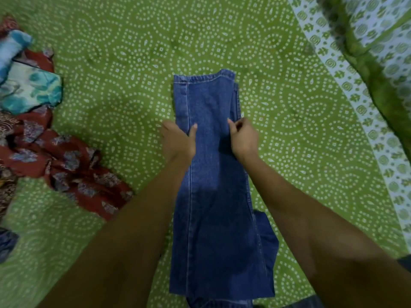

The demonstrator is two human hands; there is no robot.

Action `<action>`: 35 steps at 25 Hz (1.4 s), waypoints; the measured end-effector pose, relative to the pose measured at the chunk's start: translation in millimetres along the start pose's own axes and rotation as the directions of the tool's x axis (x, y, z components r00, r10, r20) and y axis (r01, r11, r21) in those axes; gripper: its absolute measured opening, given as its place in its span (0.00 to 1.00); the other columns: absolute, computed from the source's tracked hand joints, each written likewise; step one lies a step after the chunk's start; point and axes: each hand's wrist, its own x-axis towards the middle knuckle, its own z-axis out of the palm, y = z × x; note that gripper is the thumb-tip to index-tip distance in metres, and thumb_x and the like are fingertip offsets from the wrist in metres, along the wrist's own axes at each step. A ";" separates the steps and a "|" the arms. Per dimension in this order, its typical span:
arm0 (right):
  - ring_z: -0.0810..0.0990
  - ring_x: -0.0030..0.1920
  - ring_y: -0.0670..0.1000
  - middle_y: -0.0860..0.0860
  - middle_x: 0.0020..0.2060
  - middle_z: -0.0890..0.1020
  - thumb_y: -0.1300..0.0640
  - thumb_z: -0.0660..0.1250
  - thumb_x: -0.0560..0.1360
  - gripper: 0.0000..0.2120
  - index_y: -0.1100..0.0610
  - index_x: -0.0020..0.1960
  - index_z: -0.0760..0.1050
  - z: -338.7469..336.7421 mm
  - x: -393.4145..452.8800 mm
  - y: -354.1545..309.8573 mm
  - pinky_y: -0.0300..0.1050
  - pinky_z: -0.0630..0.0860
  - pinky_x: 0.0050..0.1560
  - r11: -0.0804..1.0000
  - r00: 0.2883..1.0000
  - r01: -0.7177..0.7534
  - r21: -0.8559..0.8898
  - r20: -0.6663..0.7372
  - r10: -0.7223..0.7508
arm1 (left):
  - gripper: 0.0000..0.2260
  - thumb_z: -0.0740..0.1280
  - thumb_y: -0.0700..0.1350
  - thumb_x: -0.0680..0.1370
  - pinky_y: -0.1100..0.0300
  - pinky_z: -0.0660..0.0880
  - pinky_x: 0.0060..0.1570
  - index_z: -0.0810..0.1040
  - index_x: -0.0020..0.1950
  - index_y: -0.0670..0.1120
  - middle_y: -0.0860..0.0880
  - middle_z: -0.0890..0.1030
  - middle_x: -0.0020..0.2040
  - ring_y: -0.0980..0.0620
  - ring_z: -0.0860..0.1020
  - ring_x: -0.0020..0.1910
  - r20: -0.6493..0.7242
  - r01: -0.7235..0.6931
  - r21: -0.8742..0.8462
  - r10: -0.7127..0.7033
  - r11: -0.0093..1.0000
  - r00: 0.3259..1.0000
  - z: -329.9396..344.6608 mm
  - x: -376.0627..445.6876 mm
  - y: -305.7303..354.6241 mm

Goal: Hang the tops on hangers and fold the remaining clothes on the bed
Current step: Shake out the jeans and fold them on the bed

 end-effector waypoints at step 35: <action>0.73 0.58 0.58 0.60 0.59 0.73 0.55 0.56 0.81 0.15 0.63 0.63 0.69 2.7 10.4 7.3 0.49 0.66 0.58 0.976 0.960 0.093 -0.196 -0.243 -0.141 | 0.04 0.63 0.45 0.80 0.58 0.65 0.45 0.69 0.49 0.46 0.48 0.72 0.43 0.53 0.70 0.40 0.128 -0.175 -0.214 0.205 0.961 0.970 -5.0 0.8 -41.7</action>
